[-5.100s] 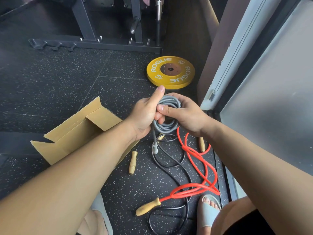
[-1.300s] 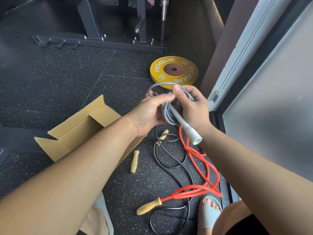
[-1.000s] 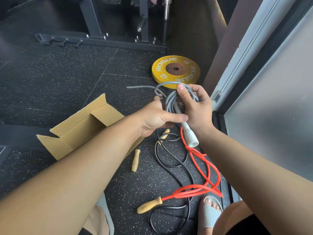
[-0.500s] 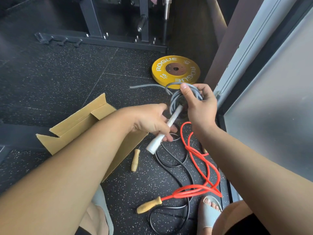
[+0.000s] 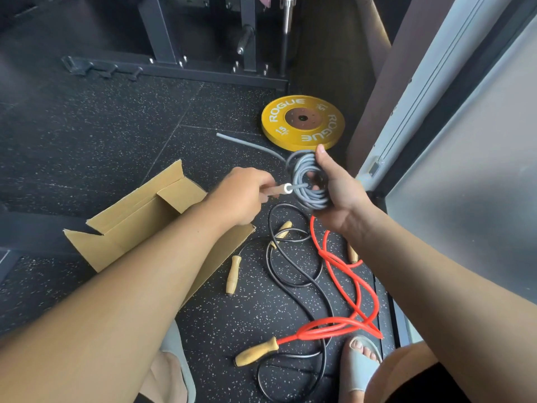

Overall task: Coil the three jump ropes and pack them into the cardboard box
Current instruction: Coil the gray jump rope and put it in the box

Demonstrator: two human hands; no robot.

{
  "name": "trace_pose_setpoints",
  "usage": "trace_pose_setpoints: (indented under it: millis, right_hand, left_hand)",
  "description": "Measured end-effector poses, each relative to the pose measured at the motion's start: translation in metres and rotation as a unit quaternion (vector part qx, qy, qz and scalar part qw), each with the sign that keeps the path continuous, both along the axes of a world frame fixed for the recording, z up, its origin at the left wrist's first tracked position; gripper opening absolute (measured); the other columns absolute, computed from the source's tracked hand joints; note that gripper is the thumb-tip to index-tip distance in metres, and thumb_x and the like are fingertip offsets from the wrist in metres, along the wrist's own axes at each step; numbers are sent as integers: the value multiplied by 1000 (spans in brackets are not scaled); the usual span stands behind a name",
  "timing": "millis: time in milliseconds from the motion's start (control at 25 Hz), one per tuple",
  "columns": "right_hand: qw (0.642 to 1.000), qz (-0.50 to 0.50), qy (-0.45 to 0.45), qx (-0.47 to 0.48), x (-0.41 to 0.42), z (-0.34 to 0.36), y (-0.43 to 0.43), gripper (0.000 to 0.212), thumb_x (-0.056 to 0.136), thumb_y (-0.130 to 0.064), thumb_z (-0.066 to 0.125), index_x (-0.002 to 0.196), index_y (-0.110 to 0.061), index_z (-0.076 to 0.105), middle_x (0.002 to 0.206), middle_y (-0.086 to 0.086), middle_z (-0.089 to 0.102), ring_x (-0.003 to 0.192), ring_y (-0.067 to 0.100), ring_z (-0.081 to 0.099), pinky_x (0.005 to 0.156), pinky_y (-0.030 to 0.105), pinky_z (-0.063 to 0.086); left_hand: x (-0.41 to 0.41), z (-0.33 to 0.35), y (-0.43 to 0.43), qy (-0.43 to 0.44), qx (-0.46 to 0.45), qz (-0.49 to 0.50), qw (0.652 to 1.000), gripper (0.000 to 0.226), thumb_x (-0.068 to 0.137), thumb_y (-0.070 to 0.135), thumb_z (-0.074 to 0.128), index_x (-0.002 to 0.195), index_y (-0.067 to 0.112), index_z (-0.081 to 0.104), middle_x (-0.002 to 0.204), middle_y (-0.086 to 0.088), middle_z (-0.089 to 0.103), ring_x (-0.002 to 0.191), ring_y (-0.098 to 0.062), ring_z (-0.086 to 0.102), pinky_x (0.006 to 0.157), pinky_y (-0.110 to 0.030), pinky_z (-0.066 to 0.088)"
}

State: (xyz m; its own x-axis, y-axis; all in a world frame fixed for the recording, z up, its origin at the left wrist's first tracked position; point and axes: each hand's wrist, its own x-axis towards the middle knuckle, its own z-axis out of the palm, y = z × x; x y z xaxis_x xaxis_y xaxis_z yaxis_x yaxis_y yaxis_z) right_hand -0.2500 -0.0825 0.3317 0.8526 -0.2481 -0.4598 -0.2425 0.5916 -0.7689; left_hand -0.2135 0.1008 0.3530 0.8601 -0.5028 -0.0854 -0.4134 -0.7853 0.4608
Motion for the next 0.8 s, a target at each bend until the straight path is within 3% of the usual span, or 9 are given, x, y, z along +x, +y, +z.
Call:
trace_pose_setpoints:
  millis: [160, 280, 320, 400, 480, 520, 600, 680, 800]
  right_hand:
    - [999, 50, -1, 8, -3, -2, 7, 94, 61, -54, 93, 131, 0, 62, 133, 23, 64, 123, 41, 62, 95, 57, 55]
    - [999, 36, -33, -1, -3, -1, 8, 85, 79, -51, 81, 137, 4, 53, 136, 29, 59, 112, 42, 67, 86, 52, 59]
    - [999, 30, -34, 1, -3, -1, 7, 81, 82, -50, 78, 137, 4, 53, 135, 30, 59, 112, 42, 67, 89, 55, 58]
    - [999, 21, -40, 5, -4, 0, 7, 79, 81, -51, 79, 134, 2, 56, 134, 30, 60, 120, 47, 62, 96, 65, 52]
    - [998, 26, -53, -18, -5, 4, 8, 79, 80, -51, 80, 132, 4, 57, 132, 31, 61, 124, 49, 59, 100, 67, 48]
    - [997, 31, -59, -33, -6, 5, 9, 74, 83, -49, 77, 129, 6, 57, 129, 31, 63, 122, 49, 60, 102, 66, 47]
    - [995, 48, -67, -58, -9, 5, 10, 46, 93, -40, 70, 112, 1, 62, 112, 25, 70, 106, 41, 67, 103, 59, 49]
    - [992, 68, -67, -83, -11, 4, 14, 24, 97, -36, 67, 94, -12, 64, 92, 13, 70, 88, 29, 66, 96, 52, 53]
    - [988, 74, -63, -117, -9, 1, 23, 24, 95, -40, 69, 93, -16, 65, 88, 8, 71, 84, 26, 67, 94, 50, 55]
  left_hand:
    - [3, -8, -6, -12, -70, 36, 997, 16, 88, 22, 72, 82, 35, 65, 86, 4, 61, 79, -18, 60, 63, -26, 38]
    - [2, -9, -13, 158, -209, 102, 960, 25, 82, 9, 72, 106, 16, 69, 96, 3, 73, 93, -15, 69, 84, -26, 53]
    - [-2, -9, -17, 228, -283, 126, 923, 32, 83, 0, 63, 114, 8, 67, 106, -6, 74, 102, -20, 69, 92, -32, 55]
    - [-13, -3, -25, 361, -430, 160, 812, 39, 84, -8, 41, 118, -8, 61, 120, -23, 67, 112, -32, 66, 97, -38, 54]
    - [-14, 0, -26, 462, -514, 140, 709, 44, 81, 9, 43, 120, -7, 57, 118, -25, 64, 111, -34, 63, 101, -43, 51]
    - [-15, 2, -26, 483, -523, 109, 694, 46, 84, 19, 51, 123, -3, 58, 115, -21, 64, 109, -32, 63, 102, -43, 51]
    - [-17, 1, -28, 460, -498, 72, 731, 40, 92, 25, 61, 124, 3, 61, 112, -14, 69, 105, -25, 66, 99, -40, 53]
    - [-20, -1, -31, 405, -456, 108, 785, 26, 93, 7, 62, 119, 3, 63, 108, -16, 70, 97, -23, 69, 92, -36, 57]
    - [-16, -7, -25, 355, -416, 153, 823, 25, 89, -2, 59, 113, 0, 65, 107, -22, 71, 93, -25, 70, 90, -39, 58]
